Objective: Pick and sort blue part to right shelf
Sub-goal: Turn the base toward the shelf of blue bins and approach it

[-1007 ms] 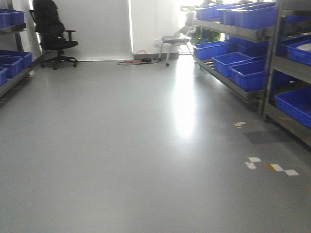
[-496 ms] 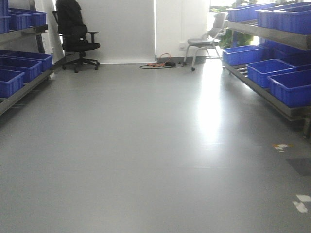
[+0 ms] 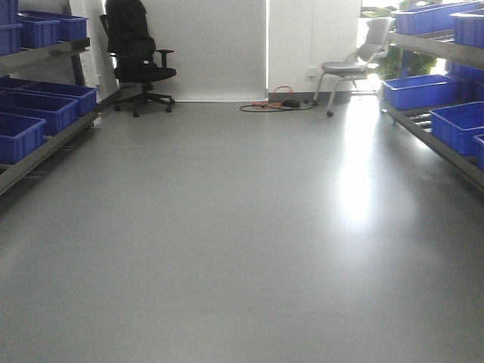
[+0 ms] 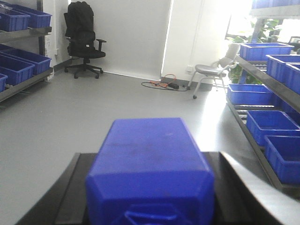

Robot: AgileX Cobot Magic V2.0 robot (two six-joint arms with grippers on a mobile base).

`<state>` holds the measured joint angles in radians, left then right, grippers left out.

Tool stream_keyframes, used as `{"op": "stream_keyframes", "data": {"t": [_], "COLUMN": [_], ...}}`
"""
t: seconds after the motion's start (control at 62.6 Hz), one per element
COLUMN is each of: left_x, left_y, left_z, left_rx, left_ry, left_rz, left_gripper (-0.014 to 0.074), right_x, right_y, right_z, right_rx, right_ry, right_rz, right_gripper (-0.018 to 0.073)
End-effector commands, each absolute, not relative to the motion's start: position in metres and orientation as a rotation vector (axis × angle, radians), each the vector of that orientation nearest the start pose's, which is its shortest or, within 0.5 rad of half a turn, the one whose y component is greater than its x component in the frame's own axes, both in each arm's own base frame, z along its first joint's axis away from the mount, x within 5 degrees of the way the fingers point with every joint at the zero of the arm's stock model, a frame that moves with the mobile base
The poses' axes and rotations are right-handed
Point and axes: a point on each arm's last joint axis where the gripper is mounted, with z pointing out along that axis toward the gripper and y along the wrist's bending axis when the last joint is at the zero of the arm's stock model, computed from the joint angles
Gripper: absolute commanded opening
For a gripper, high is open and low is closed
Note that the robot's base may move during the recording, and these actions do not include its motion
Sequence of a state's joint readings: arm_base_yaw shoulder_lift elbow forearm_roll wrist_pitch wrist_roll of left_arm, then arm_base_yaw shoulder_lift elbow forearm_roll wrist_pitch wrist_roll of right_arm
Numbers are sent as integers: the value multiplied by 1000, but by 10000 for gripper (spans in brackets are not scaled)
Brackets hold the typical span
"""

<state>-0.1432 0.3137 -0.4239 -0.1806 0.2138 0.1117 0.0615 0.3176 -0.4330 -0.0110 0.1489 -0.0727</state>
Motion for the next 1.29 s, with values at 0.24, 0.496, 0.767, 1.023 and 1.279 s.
{"op": "stream_keyframes", "data": {"t": [0.24,0.496,0.767,1.023,1.279], "left_x": [74,74,74,74,74], "left_y": [-13,-13,-13,-13,-13], "left_z": [334,334,334,334,334], "left_rx": [72,72,72,72,72], "left_ry": [1473,1473,1473,1473,1473], "left_rz": [-196,-196,-196,-196,-196], "left_gripper": [387,387,387,387,387], "right_x": [74,74,74,74,74], "right_y": [4,4,4,4,4], "right_z": [342,342,342,342,342], "right_rx": [-100,-100,-100,-100,-100], "right_ry": [1399,1399,1399,1399,1399], "right_rz": [-26,-26,-26,-26,-26], "right_gripper": [407,407,407,407,407]}}
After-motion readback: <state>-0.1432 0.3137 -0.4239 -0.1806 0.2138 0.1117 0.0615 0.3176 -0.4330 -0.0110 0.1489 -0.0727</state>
